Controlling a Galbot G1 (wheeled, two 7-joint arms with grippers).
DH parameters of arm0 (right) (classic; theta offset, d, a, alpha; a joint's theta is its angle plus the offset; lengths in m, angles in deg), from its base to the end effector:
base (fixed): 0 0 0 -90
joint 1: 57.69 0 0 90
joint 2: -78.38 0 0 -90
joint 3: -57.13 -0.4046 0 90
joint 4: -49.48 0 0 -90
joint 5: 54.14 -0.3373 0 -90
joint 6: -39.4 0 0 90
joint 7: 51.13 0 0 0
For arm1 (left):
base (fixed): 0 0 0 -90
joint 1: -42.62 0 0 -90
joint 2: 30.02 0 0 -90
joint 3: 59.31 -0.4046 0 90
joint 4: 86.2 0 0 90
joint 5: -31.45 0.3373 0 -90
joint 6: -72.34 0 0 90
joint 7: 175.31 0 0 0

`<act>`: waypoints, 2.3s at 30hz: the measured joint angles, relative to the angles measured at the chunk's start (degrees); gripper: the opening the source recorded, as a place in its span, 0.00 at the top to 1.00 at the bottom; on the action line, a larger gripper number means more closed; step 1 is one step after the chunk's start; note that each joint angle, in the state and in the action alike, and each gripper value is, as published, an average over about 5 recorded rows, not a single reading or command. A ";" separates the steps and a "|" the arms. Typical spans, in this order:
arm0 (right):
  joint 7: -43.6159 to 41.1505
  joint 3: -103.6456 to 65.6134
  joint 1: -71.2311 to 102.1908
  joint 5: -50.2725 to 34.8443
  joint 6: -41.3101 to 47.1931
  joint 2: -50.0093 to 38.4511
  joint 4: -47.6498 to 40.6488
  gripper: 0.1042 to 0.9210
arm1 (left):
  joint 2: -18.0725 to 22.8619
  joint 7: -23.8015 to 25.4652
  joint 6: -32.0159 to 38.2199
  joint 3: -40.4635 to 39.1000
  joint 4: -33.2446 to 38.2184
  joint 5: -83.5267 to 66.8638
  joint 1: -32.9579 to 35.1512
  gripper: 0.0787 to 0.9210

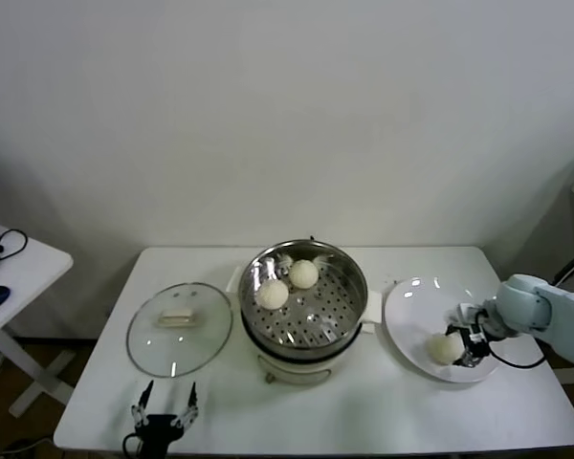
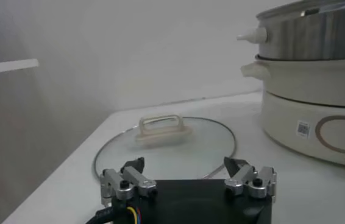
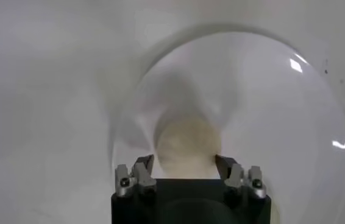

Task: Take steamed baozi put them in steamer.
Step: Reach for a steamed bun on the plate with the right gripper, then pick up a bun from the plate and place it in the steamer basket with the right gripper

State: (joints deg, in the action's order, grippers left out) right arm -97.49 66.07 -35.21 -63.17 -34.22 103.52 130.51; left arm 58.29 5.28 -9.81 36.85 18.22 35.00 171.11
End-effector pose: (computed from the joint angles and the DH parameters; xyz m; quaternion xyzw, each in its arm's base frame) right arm 0.4350 -0.2741 -0.2360 0.4522 -0.5737 0.5130 0.4507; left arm 0.0554 0.0445 -0.4522 0.0253 -0.9872 -0.0689 0.1417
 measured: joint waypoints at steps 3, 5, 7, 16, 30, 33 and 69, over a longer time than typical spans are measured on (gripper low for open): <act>-0.10 -0.92 0.51 0.29 0.00 0.07 -0.22 0.37 | 0.00 -0.01 0.06 0.05 -0.01 0.00 0.00 0.12; -0.22 -1.38 0.66 0.37 -0.01 0.05 -0.18 0.41 | 0.02 -0.04 0.09 0.03 -0.02 0.01 0.01 0.12; -0.40 -1.59 0.58 0.36 -0.08 -0.08 0.02 0.45 | 0.04 -0.09 0.14 -0.01 -0.04 0.07 0.06 0.12; -2.32 6.75 -11.02 -2.36 -2.86 -0.56 3.43 0.48 | 0.08 -0.25 0.46 -0.15 -0.23 0.76 0.58 0.12; -10.46 28.87 -53.66 -14.07 -22.77 10.12 7.52 0.45 | 0.26 -0.29 0.35 0.09 -0.33 1.35 0.64 0.12; -11.50 28.30 -57.80 -15.39 -26.86 12.72 9.52 0.45 | 0.34 -0.29 0.35 0.08 -0.07 1.40 0.74 0.12; -5.95 17.33 -32.30 13.04 -37.89 33.50 13.53 0.46 | 1.22 -0.38 0.21 1.15 1.53 0.59 0.28 0.12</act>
State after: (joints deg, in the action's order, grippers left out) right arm -103.44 83.40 -67.51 -50.13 -72.11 137.02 144.04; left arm 59.51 4.89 -9.60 38.00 19.75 35.59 171.39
